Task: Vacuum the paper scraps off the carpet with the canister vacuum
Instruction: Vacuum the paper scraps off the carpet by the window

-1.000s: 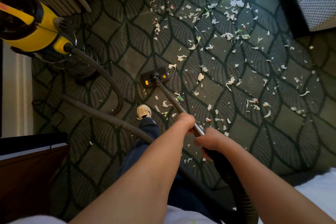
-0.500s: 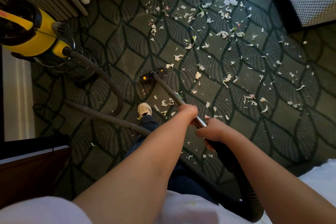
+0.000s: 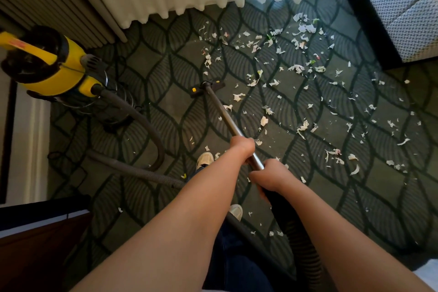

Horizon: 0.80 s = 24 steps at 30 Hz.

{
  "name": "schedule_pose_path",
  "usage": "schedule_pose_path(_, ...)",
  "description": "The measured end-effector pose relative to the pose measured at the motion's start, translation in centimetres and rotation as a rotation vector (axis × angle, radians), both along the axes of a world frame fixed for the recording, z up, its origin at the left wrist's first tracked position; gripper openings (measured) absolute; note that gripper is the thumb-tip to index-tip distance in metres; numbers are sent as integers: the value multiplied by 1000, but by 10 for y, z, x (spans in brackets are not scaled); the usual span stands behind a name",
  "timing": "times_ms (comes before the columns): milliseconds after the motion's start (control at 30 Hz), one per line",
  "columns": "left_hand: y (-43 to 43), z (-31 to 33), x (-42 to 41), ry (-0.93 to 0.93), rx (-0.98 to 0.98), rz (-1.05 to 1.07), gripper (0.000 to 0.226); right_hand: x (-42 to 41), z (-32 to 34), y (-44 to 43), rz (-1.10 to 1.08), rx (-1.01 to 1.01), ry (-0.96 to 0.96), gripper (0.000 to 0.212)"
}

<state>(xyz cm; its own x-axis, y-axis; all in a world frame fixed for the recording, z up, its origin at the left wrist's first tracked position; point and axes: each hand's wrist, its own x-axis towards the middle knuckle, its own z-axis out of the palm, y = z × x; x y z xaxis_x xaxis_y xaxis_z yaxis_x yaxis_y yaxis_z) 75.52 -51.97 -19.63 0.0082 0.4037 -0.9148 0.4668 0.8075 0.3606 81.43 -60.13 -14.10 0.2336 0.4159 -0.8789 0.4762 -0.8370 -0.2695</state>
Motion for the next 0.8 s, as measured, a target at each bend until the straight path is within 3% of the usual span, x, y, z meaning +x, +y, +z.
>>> schedule_pose_path(300,119,-17,5,-1,84,-79,42,7,-22,113,-21,66,17,17)
schedule_pose_path(800,429,-67,16,47,196,-220,43,8,-81,410,-179,190,13,19)
